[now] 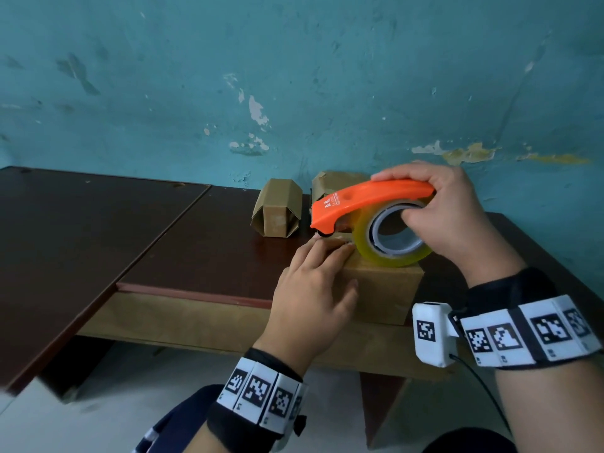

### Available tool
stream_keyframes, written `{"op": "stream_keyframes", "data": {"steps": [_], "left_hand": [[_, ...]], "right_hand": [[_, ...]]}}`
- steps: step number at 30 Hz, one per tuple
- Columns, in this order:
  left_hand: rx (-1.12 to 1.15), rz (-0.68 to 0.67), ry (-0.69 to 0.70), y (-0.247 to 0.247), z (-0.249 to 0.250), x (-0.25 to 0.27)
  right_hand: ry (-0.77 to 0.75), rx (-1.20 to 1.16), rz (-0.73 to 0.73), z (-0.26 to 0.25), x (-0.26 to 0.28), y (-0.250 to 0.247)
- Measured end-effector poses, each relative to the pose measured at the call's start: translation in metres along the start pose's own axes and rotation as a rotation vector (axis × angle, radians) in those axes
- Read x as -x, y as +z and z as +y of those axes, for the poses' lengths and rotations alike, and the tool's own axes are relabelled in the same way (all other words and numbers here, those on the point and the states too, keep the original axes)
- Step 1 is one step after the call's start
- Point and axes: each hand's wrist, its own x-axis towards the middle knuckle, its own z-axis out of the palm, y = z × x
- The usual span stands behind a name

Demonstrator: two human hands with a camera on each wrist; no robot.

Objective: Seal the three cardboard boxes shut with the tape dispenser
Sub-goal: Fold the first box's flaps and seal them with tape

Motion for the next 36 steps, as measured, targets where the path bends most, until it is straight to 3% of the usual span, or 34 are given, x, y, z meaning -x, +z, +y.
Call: {"op": "stream_keyframes", "data": {"steps": [7, 12, 17, 21, 26, 32, 36], "left_hand": [[-0.005, -0.006, 0.004, 0.001, 0.0, 0.001], [0.011, 0.011, 0.003, 0.001, 0.0, 0.0], [0.025, 0.007, 0.002, 0.001, -0.001, 0.001], [0.026, 0.009, -0.001, 0.001, 0.0, 0.001], [0.032, 0.005, 0.0, 0.0, 0.0, 0.003], [0.021, -0.002, -0.002, -0.003, 0.0, 0.004], [0.029, 0.003, 0.004, -0.002, 0.001, 0.003]], "right_hand": [[0.009, 0.051, -0.06, -0.004, 0.004, 0.002], [-0.004, -0.095, -0.152, -0.004, 0.003, -0.006], [0.163, -0.125, -0.016, -0.009, -0.006, -0.002], [0.339, -0.053, -0.197, -0.017, -0.028, -0.011], [0.454, 0.164, -0.567, -0.044, -0.053, -0.023], [0.42, 0.404, -0.602, -0.062, -0.061, 0.001], [0.5, 0.443, -0.527, -0.062, -0.059, 0.003]]}}
